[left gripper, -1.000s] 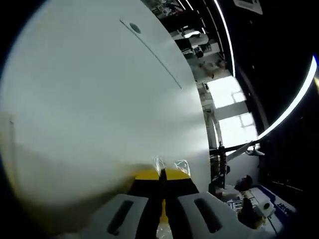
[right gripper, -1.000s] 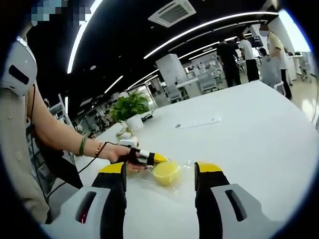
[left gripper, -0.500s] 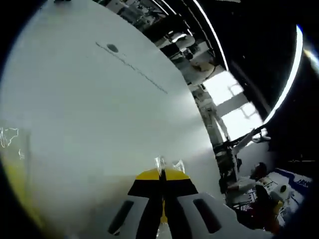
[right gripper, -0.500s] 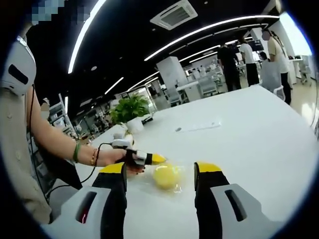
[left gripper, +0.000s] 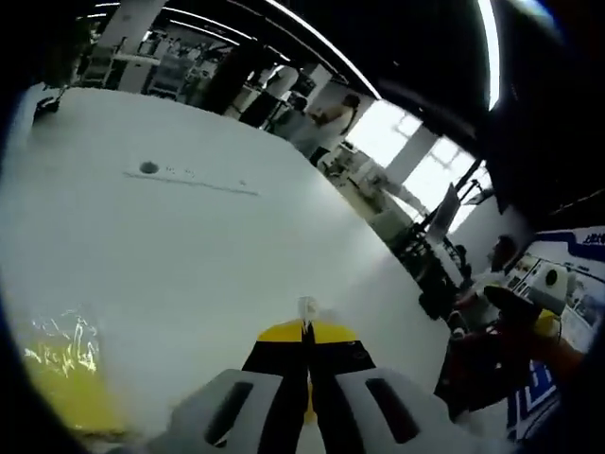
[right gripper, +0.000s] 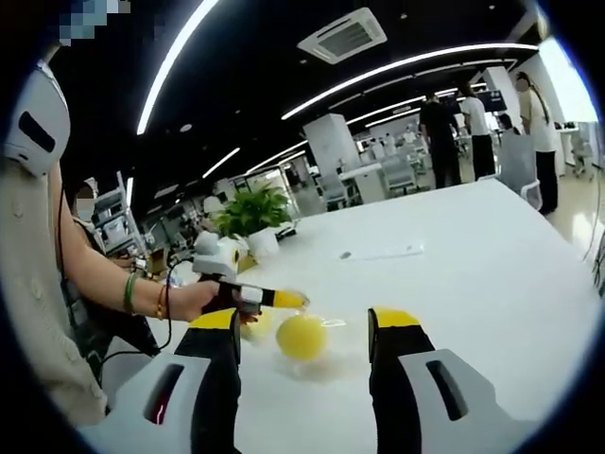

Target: Compare the silicone blocks by pressing each to a similar depth, holding the contact briefly, and releasing to observe deformation and rebound differences across the visible hardness samples.

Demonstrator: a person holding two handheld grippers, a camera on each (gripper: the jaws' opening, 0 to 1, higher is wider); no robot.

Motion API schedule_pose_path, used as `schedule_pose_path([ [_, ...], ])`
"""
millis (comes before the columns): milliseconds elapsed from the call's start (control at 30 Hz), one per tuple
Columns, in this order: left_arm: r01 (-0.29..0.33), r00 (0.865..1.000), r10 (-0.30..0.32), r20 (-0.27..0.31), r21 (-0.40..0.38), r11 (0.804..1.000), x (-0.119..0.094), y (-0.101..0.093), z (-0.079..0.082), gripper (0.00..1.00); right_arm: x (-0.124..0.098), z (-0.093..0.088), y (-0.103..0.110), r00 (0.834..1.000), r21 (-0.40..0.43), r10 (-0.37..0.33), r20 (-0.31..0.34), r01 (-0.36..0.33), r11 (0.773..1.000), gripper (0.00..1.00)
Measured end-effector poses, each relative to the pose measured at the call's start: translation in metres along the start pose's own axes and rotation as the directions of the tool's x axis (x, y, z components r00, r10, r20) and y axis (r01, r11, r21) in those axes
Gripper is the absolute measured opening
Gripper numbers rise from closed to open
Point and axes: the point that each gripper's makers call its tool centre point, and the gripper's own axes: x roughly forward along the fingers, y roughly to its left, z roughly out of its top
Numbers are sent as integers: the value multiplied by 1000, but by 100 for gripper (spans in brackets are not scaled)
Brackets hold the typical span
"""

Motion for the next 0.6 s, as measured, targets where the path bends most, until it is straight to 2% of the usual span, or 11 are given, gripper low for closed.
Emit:
schedule_pose_path([
  [67,1,1000,-1,-5,52,999,-5,-6,-1,0,-4,2,5,1000,-6,0,5,0,1000,50],
  [333,21,1000,-22,9,107,994,-28,-31,1,0,-21,10,28,1000,-45,0,23,1,999,50],
  [600,19,999,-25,30,187,982,-59,-41,7,0,-31,14,48,1000,-90,10,25,-7,996,50],
])
